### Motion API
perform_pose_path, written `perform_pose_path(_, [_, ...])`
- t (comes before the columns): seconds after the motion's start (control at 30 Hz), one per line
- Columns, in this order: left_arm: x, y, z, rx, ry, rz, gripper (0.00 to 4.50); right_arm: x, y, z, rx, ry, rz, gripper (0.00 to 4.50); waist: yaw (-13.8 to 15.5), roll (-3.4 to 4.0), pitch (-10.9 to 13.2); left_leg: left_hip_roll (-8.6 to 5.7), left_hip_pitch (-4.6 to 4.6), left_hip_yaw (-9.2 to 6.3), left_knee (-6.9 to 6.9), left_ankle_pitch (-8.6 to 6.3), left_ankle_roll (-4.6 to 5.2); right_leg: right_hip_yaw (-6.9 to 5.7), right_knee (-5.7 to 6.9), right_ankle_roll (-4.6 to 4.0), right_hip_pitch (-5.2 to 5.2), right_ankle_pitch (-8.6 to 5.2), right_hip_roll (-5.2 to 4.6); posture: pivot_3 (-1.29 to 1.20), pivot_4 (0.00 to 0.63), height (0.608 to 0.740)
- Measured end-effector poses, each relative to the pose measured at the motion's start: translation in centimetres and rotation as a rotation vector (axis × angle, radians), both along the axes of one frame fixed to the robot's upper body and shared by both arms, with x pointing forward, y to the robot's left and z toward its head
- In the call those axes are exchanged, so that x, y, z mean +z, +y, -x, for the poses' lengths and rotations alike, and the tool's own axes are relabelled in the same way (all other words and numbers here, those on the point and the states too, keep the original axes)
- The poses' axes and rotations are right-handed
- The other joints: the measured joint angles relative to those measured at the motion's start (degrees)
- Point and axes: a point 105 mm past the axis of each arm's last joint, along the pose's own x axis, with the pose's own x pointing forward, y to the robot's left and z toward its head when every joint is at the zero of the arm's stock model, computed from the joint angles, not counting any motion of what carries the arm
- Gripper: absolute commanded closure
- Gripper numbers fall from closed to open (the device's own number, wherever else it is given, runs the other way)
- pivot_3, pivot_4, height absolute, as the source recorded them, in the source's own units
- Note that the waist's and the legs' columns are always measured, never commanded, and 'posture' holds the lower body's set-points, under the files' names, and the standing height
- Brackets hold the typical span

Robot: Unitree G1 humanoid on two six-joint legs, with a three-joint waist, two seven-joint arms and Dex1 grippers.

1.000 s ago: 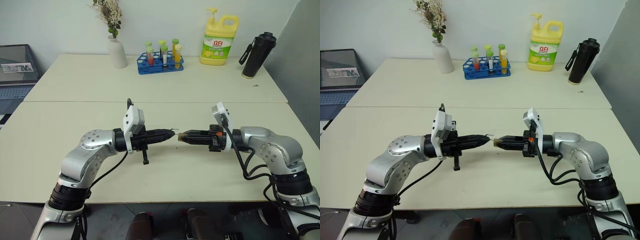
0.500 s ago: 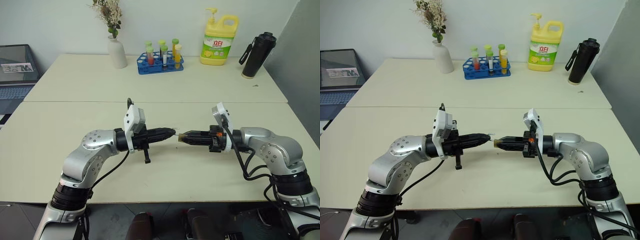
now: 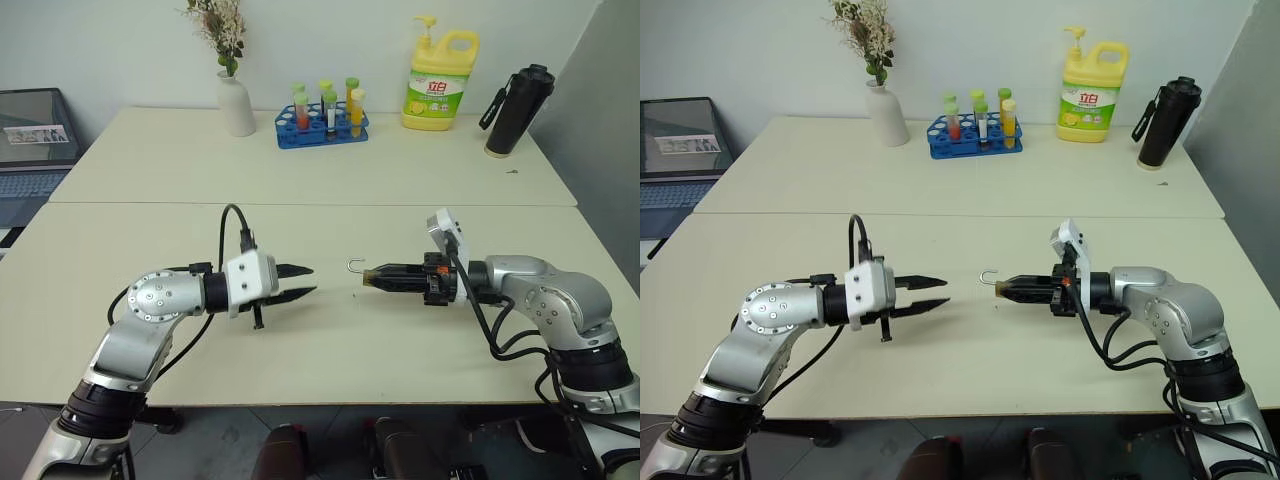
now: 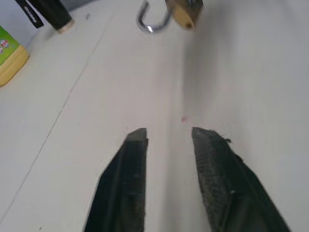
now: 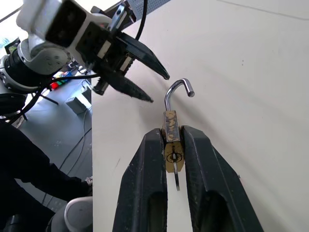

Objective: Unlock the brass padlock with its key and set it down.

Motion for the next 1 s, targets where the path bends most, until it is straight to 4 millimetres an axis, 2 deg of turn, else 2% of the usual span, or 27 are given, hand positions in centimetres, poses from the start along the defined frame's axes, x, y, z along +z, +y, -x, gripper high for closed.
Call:
perform_pose_path(0.13, [-0.1,-0.4,0.9,-0.057,-0.035,-0.002,0.76,-1.5,0.1,0.2,-0.026,0.121,0.043,4.34,0.0,0.00,0.0,0.00,-0.01,0.02,-0.01,0.00,0.00,0.02,0.00,0.00,-0.02,0.00,-0.03,0.00,0.150,0.740])
perform_pose_path(0.27, [-1.1,-0.3,2.1,-0.094,0.050,-0.012,0.73,-3.1,0.0,0.3,-0.074,0.231,0.088,4.34,-0.1,0.00,0.0,0.03,-0.01,0.01,-0.03,0.00,0.00,0.00,0.01,0.01,-0.05,-0.01,-0.01,0.00,0.150,0.740])
perform_pose_path(0.37, [-0.7,-0.7,2.5,-0.111,0.050,-0.005,0.73,-4.1,0.6,-0.1,-0.108,0.289,0.085,4.34,-0.1,0.00,0.0,0.04,0.00,0.01,-0.03,0.00,0.00,0.00,0.02,0.01,-0.04,-0.01,0.01,0.00,0.150,0.740])
perform_pose_path(0.7, [-0.6,-1.2,2.6,-0.118,0.066,-0.004,0.73,-6.6,1.2,-1.9,-0.192,0.392,0.134,4.34,-0.2,0.01,0.0,0.03,-0.01,0.02,-0.03,0.00,0.00,0.00,0.01,0.01,-0.05,-0.01,0.04,0.00,0.150,0.740])
perform_pose_path(0.8, [-0.9,-1.4,2.6,-0.121,0.070,-0.016,0.73,-7.2,0.7,-2.4,-0.231,0.427,0.168,3.35,-0.2,0.01,0.0,0.03,-0.01,0.05,-0.03,0.00,0.00,0.02,0.01,0.01,-0.05,-0.01,0.04,0.00,0.150,0.740])
perform_pose_path(1.0, [-0.9,-1.7,2.6,-0.123,0.067,-0.006,0.73,-6.5,0.2,-2.6,-0.222,0.398,0.174,1.30,-0.1,0.01,0.0,0.01,0.00,0.01,-0.02,0.00,0.00,0.00,0.01,0.01,-0.03,-0.01,0.04,0.00,0.150,0.740])
